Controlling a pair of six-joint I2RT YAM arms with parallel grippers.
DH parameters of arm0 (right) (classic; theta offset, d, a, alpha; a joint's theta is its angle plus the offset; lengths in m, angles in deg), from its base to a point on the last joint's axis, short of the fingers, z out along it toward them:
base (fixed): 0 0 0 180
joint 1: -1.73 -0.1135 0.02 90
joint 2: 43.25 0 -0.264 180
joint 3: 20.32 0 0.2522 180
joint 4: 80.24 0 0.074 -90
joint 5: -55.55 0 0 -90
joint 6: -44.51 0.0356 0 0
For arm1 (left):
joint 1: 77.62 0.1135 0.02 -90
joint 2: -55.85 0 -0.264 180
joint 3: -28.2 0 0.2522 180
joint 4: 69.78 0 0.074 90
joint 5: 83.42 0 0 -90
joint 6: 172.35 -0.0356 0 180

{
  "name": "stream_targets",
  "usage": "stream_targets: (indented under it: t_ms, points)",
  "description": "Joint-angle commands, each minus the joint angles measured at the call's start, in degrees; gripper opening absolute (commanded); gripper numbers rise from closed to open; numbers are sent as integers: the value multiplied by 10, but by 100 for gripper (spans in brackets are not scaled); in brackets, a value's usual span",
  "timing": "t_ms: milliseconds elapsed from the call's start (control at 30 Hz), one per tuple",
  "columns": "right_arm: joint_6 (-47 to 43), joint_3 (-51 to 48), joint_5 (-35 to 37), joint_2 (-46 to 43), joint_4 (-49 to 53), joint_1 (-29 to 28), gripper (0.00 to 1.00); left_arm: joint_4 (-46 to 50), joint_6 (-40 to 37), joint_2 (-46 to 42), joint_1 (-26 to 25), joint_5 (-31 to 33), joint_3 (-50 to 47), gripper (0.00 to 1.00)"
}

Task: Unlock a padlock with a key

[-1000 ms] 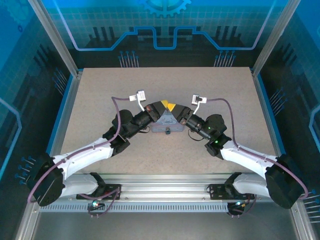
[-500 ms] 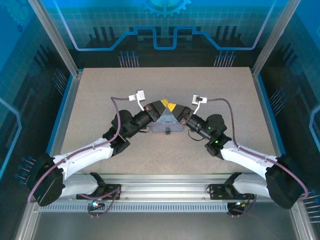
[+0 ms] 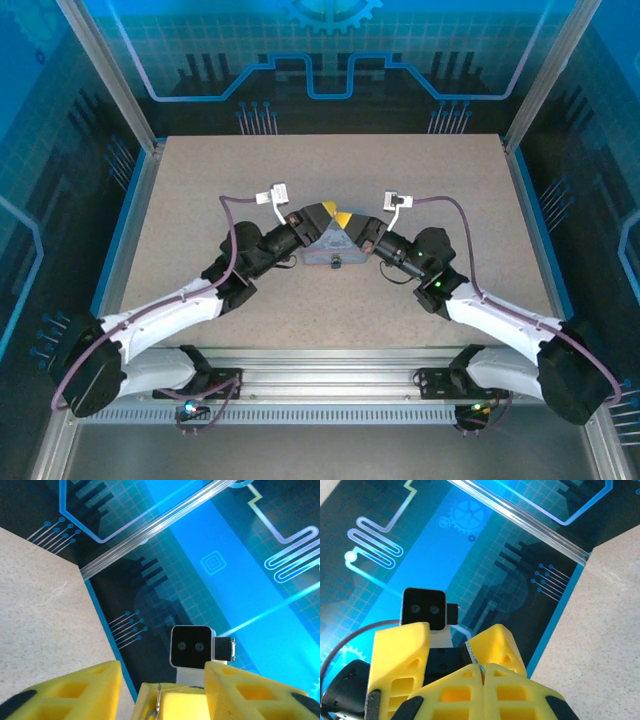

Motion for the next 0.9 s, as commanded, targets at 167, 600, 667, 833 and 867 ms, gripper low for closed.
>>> stream_targets:
  t_ms: [167,600,667,833,867]
  points:
    - [-89,9,-52,-88,168,54,0,190,-36,-104,23,4,-1,58]
    - [-385,145,79,-120,660,134,0,481,-81,-100,35,61,7,78]
    - [-414,172,118,-93,696,135,0,496,-79,-76,39,71,15,85]
    - [-452,251,250,11,790,134,0,507,-79,-9,67,74,37,89]
    - [-455,261,268,33,800,134,0,504,-80,2,71,71,42,89]
